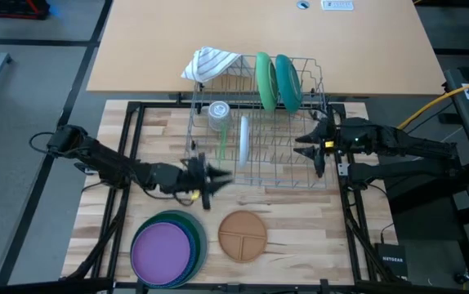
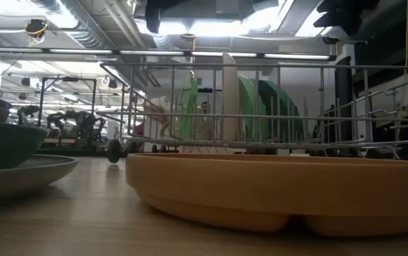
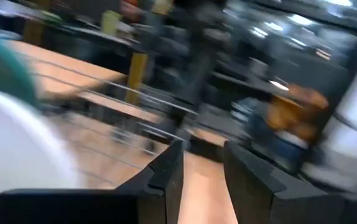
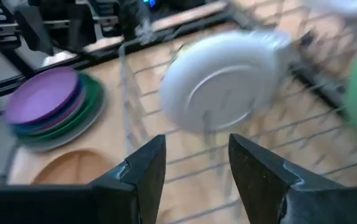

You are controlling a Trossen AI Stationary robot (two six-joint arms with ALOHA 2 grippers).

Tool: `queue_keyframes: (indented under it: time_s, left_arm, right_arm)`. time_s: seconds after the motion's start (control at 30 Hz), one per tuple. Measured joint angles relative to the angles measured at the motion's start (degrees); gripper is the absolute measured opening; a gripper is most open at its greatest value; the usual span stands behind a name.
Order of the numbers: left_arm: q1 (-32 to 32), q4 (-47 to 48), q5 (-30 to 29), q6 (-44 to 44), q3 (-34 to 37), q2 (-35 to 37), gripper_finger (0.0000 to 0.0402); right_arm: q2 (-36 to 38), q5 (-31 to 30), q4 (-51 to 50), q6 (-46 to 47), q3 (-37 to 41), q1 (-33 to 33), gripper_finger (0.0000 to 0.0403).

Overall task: Sort dishes
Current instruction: Put the brown plate in the dishwasher rack

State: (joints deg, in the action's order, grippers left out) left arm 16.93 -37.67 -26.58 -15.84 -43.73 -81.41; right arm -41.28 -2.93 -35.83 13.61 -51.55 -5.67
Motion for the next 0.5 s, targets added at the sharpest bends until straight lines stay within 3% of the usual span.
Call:
queue_keyframes:
  time_s: [0.5]
  left_arm:
    - [13.25,17.88,6.68,6.61,-11.24,-12.65,0.0104]
  right_arm:
    - [-6.26,16.73,-1.29,26.08,0.00,0.02,0.0179]
